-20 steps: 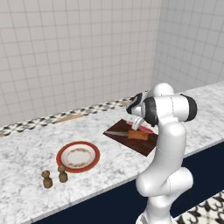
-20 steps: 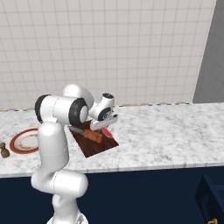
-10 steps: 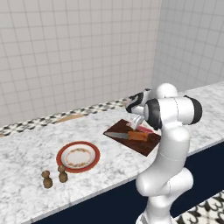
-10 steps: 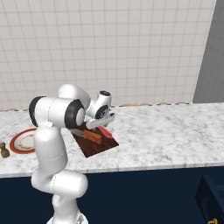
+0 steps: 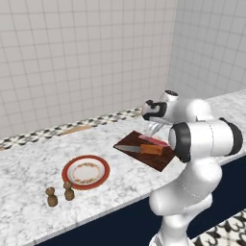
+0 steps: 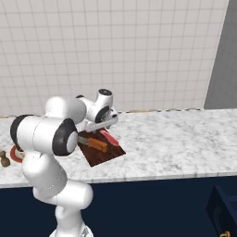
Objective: Pick up the knife from the drawer and place it on the cutting board. Then place the meat from the plate to the cutting board.
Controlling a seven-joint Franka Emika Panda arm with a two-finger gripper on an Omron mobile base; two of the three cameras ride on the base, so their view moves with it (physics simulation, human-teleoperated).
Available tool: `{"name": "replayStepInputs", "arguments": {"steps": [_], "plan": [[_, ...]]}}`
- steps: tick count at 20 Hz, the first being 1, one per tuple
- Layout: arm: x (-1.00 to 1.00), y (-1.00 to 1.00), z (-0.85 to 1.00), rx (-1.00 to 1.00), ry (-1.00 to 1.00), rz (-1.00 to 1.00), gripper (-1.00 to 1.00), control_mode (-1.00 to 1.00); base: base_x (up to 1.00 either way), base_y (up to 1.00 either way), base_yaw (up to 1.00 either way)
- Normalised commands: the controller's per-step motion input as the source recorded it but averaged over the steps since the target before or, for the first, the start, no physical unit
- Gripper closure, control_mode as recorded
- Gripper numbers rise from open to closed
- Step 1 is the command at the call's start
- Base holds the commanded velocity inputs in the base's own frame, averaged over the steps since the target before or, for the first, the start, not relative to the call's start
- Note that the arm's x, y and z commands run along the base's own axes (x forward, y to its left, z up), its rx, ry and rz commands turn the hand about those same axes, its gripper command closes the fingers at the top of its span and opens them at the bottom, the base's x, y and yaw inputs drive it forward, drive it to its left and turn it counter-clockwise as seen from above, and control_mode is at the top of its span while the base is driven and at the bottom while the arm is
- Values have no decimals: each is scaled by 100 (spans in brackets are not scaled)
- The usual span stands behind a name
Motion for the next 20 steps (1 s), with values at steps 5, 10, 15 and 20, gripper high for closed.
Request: {"name": "replayStepInputs", "arguments": {"steps": [5, 10, 15, 20], "plan": [[-99, 2, 57, 0, -34, -17, -100, -100, 0, 0, 0], [-76, 11, 80, -2, -26, -18, -100, -100, 0, 0, 0], [-49, 26, 92, -7, -15, -13, -100, -100, 0, 0, 0], [-41, 23, 69, -5, -7, -9, -100, -100, 0, 0, 0]]}}
